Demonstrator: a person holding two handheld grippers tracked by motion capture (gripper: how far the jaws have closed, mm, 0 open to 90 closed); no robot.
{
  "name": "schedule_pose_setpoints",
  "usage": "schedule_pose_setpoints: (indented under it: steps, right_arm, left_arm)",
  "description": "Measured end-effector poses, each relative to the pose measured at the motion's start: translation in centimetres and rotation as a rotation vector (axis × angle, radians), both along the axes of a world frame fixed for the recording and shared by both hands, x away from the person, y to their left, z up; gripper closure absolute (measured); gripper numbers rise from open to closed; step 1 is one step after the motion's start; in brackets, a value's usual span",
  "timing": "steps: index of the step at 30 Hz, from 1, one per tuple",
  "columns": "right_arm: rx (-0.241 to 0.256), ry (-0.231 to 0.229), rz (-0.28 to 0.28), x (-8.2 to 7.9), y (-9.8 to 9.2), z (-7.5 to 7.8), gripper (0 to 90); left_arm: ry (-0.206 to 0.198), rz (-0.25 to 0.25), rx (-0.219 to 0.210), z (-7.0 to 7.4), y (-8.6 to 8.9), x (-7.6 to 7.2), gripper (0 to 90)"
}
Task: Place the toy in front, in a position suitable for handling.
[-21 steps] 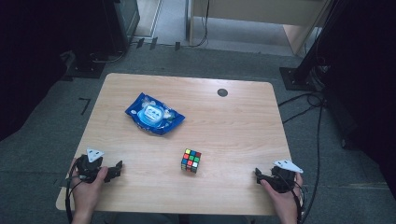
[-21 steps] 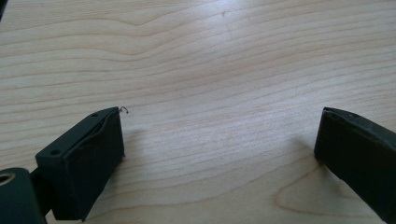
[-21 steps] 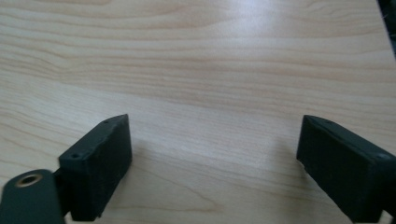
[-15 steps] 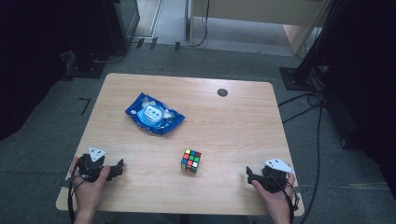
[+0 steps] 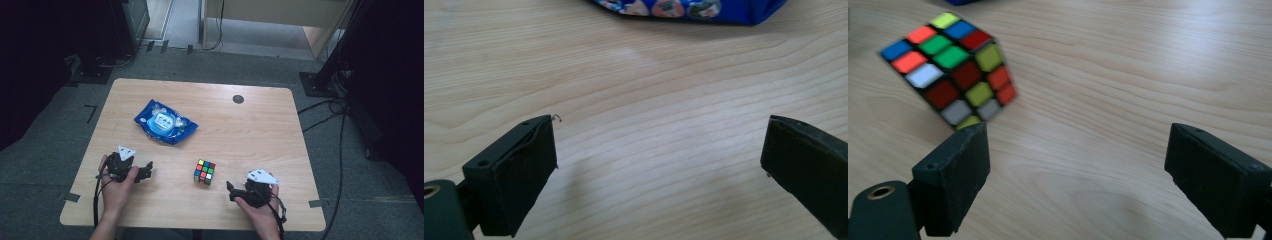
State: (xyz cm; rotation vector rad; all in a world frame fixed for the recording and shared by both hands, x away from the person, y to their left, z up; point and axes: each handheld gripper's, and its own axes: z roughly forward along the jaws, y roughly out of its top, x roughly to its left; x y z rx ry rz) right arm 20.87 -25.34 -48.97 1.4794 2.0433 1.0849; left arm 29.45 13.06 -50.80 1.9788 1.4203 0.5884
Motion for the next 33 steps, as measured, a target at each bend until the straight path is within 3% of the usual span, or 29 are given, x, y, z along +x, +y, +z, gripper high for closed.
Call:
schedule_pose_setpoints:
  steps: [2, 5, 6, 7, 11, 13, 18, 20, 24, 27, 28, 30, 33]
  right_arm:
    - [0.013, -0.001, 0.028, 0.1, 1.4, 0.2, 11.1]
    - [0.039, 0.001, 0.047, 0.2, 3.4, 0.6, 11.1]
    - [0.044, -0.004, 0.056, 0.2, 4.1, 0.6, 10.9]
    - [0.046, -0.005, 0.064, 0.3, 4.8, 0.6, 10.5]
    - [0.032, -0.012, 0.067, 0.6, 7.5, 0.2, 7.2]
    - [0.022, -0.009, 0.047, 0.9, 8.5, -0.3, 3.7]
    - [0.019, 0.005, -0.076, 1.3, 11.0, -1.3, 0.0]
    - [-0.003, 0.007, -0.116, 1.8, 11.8, -1.7, 0.0]
    - [-0.049, 0.013, -0.169, 2.8, 12.6, -2.4, 3.1]
    - [-0.078, 0.025, -0.182, 3.2, 12.3, -2.7, 15.4]
    - [-0.084, 0.018, -0.17, 3.2, 12.0, -2.7, 17.3]
    - [-0.096, 0.008, -0.135, 3.0, 11.5, -2.5, 32.0]
    - [-0.058, -0.003, -0.071, 2.8, 10.0, -2.2, 34.0]
  left_arm:
    - [-0.008, -0.015, -0.004, -0.6, -0.7, -0.1, 1.5]
    - [-0.012, -0.041, 0.036, -0.8, -1.5, -0.2, 1.5]
    - [-0.014, -0.044, 0.03, -0.7, -1.4, -0.2, 1.5]
    - [-0.011, -0.048, 0.016, -0.8, -1.3, -0.2, 1.5]
    - [-0.013, -0.068, 0.032, -1.0, -1.5, -0.4, 1.5]
    - [-0.024, -0.077, 0.042, -1.0, -1.7, -0.7, 1.5]
    - [-0.013, -0.08, 0.014, -1.0, -1.5, -0.6, 1.5]
    - [-0.009, -0.082, 0.006, -1.0, -1.4, -0.6, 1.5]
    - [-0.007, -0.089, 0.009, -1.0, -1.5, -0.6, 1.5]
    - [-0.002, -0.091, -0.002, -1.0, -1.4, -0.6, 1.5]
    - [0.001, -0.092, -0.005, -1.0, -1.3, -0.6, 1.5]
    - [0.002, -0.091, -0.013, -1.0, -1.3, -0.5, 1.5]
    - [0.005, -0.094, -0.015, -1.0, -1.3, -0.5, 1.5]
